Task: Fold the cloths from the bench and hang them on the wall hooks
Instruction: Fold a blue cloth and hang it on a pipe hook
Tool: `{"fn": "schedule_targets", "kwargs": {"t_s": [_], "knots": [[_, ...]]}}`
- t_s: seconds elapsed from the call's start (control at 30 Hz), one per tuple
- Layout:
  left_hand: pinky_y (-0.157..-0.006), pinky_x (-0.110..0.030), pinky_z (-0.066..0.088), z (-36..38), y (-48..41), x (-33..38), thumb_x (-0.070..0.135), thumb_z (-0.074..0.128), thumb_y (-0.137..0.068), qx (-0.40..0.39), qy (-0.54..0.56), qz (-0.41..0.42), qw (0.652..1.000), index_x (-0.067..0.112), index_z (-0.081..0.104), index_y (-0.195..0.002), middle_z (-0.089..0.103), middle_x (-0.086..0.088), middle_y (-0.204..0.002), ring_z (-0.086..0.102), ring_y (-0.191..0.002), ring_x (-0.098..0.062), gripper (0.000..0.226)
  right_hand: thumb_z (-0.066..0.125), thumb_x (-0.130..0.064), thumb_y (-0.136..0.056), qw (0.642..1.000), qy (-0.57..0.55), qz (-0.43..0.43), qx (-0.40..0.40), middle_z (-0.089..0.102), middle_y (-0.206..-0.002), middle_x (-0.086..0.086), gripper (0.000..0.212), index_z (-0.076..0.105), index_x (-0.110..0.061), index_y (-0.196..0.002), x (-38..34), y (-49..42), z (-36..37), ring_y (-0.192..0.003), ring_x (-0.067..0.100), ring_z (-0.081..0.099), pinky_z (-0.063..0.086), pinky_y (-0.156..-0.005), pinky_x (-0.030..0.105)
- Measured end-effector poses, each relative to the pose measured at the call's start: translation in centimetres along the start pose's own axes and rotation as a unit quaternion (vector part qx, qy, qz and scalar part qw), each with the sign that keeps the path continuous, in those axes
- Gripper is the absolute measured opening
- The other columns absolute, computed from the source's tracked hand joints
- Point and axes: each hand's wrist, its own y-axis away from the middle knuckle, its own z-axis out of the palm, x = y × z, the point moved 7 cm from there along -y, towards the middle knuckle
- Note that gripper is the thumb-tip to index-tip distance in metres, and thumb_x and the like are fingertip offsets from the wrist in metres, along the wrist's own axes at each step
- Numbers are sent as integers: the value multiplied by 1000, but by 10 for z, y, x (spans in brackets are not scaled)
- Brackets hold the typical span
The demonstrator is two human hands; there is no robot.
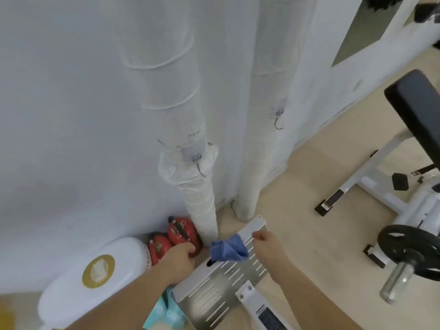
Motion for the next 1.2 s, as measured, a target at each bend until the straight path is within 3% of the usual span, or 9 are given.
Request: {"fn": "schedule_targets", "kwargs": {"t_s": [0.13,0.27,0.4,0.6,0.73,0.83,0.93,1.07,1.2], "knots": [[-93,-33,53,50,-30,-3,18,54,-89,-17,-19,26,999,18,68,-108,69,6,-101,65,-97,-17,23,49,-12,-95,999,-15,25,13,69,-107,13,27,65,-15,-116,47,-19,-4,-91,28,63,52,-83,39],[-103,-30,44,98,-89,15,15,53,-93,-33,-103,88,990,14,61,-122,62,-3,-126,59,-124,-25,30,47,-15,-96,999,-36,29,2,70,-100,14,22,67,-23,-102,78,-68,23,-83,23,62,51,-74,36],[-119,-33,35,166,-181,3,10,60,-94,-68,-238,136,959,21,17,-162,24,0,-166,34,-148,-24,81,47,-17,-95,999,-50,7,-4,73,-99,10,26,69,-28,-103,126,-128,57,-87,22,67,51,-74,34],[-122,-50,27,249,-287,3,20,72,-89,-83,-412,199,885,37,-11,-160,-17,-4,-170,0,-157,-31,111,52,-19,-94,998,-56,-12,27,77,-89,-2,25,71,-35,-100,191,-191,73,-88,20,73,58,-83,43],[-104,-37,50,265,-322,10,23,78,-80,-141,-330,233,904,37,13,-155,22,-1,-164,50,-133,-26,100,56,-12,-95,996,-82,-3,41,79,-87,4,23,73,-27,-96,218,-212,74,-85,19,74,55,-79,34],[-85,-38,61,249,-314,5,29,77,-69,-158,-229,205,938,36,44,-123,65,4,-118,66,-98,-21,64,56,-9,-96,992,-114,36,52,80,-84,1,20,73,-18,-103,237,-213,77,-86,25,75,56,-78,34],[-85,-37,61,223,-280,10,28,76,-71,-164,-106,166,967,32,56,-101,72,5,-98,69,-92,-21,37,64,-11,-96,982,-161,79,58,76,-99,10,19,69,-10,-114,232,-197,73,-84,25,70,53,-71,34],[-85,-34,63,165,-192,45,23,86,-66,-147,197,114,962,24,68,-103,78,3,-97,75,-96,-17,41,82,-34,-84,986,-154,55,35,61,-125,-2,57,51,-25,-131,175,-151,48,-107,17,66,55,-79,32],[-93,-39,61,83,-81,88,15,91,-67,-140,314,133,930,23,69,-116,78,4,-108,74,-104,-13,54,86,-38,-75,982,-185,-5,-48,79,-104,1,44,73,-19,-112,80,-74,17,-103,24,74,60,-93,44]]}}
